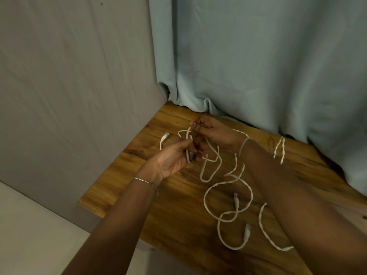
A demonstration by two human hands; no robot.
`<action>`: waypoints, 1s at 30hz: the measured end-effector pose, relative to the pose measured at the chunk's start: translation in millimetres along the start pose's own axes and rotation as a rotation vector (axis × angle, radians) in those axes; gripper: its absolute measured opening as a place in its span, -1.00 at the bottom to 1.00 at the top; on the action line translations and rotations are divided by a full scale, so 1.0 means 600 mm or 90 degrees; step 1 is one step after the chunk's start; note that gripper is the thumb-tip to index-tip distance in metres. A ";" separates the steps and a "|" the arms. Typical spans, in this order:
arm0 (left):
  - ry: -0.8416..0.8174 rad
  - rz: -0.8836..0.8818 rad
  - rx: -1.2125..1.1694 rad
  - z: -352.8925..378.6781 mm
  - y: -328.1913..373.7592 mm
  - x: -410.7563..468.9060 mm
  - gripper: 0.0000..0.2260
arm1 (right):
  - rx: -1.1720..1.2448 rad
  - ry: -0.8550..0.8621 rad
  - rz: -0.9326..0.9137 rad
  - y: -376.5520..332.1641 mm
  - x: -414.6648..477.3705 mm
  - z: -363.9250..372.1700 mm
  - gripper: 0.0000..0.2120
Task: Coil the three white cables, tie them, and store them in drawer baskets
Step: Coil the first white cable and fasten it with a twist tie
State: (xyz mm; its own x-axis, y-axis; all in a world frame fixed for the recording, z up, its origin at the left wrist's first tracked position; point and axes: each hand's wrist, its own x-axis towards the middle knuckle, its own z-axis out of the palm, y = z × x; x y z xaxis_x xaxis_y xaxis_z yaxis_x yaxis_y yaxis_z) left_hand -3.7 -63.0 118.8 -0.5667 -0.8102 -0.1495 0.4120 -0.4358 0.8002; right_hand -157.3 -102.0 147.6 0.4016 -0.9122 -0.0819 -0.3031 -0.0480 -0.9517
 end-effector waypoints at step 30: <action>0.058 -0.058 0.069 0.010 0.015 0.021 -0.55 | 0.052 0.019 -0.069 0.007 0.016 -0.025 -0.93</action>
State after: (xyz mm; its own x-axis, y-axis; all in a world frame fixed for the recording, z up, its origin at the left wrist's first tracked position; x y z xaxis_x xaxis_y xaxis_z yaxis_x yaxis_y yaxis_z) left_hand -11.2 -74.7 127.8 -0.5296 -0.8032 -0.2727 0.2793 -0.4687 0.8381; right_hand -167.6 -117.0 147.2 0.4018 -0.9152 0.0306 -0.1868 -0.1147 -0.9757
